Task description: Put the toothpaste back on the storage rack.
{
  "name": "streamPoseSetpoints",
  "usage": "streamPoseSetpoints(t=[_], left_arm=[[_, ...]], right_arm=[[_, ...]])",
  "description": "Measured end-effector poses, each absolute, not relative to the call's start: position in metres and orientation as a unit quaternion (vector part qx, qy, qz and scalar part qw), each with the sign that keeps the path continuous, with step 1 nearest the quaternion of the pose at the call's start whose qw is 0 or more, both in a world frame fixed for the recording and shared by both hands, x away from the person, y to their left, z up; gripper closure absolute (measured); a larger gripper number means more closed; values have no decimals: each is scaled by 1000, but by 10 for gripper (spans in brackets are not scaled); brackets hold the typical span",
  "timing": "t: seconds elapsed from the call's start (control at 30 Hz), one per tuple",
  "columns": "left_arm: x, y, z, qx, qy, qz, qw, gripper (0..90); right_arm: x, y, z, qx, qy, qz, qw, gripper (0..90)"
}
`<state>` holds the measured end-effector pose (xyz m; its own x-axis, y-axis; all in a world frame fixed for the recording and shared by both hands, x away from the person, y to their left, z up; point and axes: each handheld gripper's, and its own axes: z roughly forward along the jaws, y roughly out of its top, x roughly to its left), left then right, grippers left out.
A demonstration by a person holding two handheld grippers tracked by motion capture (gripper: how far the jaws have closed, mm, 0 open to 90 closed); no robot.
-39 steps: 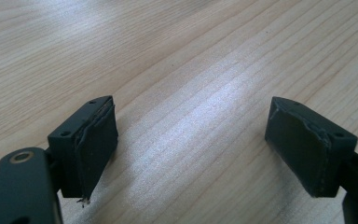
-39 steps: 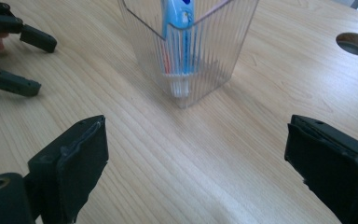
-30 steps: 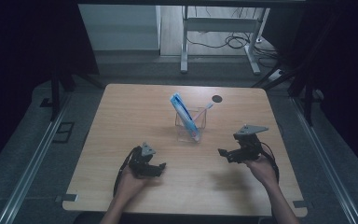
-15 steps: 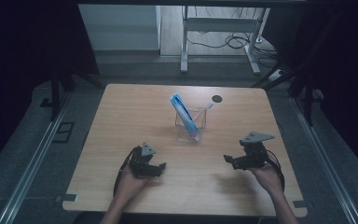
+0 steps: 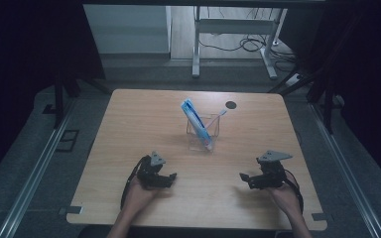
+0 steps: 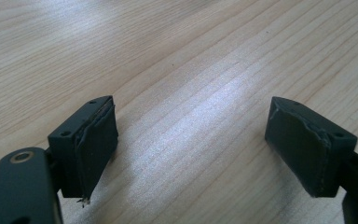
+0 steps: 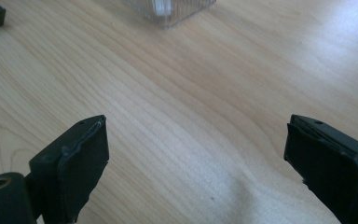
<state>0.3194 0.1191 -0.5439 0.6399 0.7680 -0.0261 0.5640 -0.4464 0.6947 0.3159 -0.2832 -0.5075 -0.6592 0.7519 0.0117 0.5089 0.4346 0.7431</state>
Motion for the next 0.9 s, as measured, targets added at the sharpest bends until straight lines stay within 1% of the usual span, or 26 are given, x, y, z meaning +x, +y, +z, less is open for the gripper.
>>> streamPoseSetpoints(t=[0.6, 0.67, 0.9], left_arm=[[319, 119, -544, 837, 399, 149, 345, 169], [319, 119, -544, 837, 399, 149, 345, 169], [319, 119, -544, 836, 399, 149, 345, 169]], right_arm=[[309, -277, -542, 378, 842, 358, 146, 56], [309, -277, -543, 375, 842, 357, 153, 61], [308, -277, -543, 375, 843, 353, 157, 52]])
